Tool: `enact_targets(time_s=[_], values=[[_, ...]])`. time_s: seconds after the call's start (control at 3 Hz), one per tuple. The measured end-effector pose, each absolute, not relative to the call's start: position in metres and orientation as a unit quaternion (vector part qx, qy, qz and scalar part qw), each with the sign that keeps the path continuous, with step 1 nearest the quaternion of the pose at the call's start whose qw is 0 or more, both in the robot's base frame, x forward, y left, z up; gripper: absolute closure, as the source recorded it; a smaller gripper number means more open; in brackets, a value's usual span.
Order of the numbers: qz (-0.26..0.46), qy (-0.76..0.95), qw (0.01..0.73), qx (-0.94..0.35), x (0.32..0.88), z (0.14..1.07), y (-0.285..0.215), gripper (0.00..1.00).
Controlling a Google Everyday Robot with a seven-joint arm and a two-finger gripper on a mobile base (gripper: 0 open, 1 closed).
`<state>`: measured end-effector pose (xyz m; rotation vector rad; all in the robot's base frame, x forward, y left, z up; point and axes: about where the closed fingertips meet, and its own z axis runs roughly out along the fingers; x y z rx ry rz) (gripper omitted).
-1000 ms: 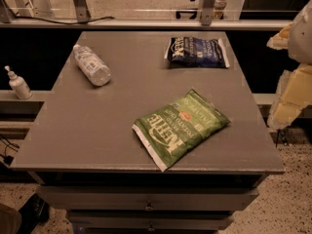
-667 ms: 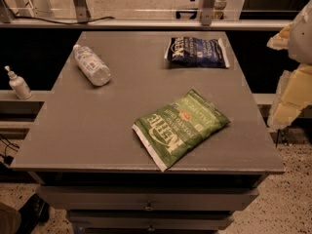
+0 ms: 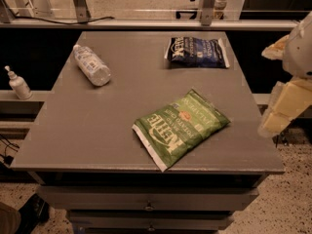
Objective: Pick green jalapeno chip bag
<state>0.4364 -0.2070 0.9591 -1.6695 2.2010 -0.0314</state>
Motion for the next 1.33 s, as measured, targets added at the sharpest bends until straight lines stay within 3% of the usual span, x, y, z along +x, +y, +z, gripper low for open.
enact_targets(time_s=[1.33], values=[[0.111, 0.801, 0.229, -0.542, 0.462, 0.859, -0.152, 0.00]])
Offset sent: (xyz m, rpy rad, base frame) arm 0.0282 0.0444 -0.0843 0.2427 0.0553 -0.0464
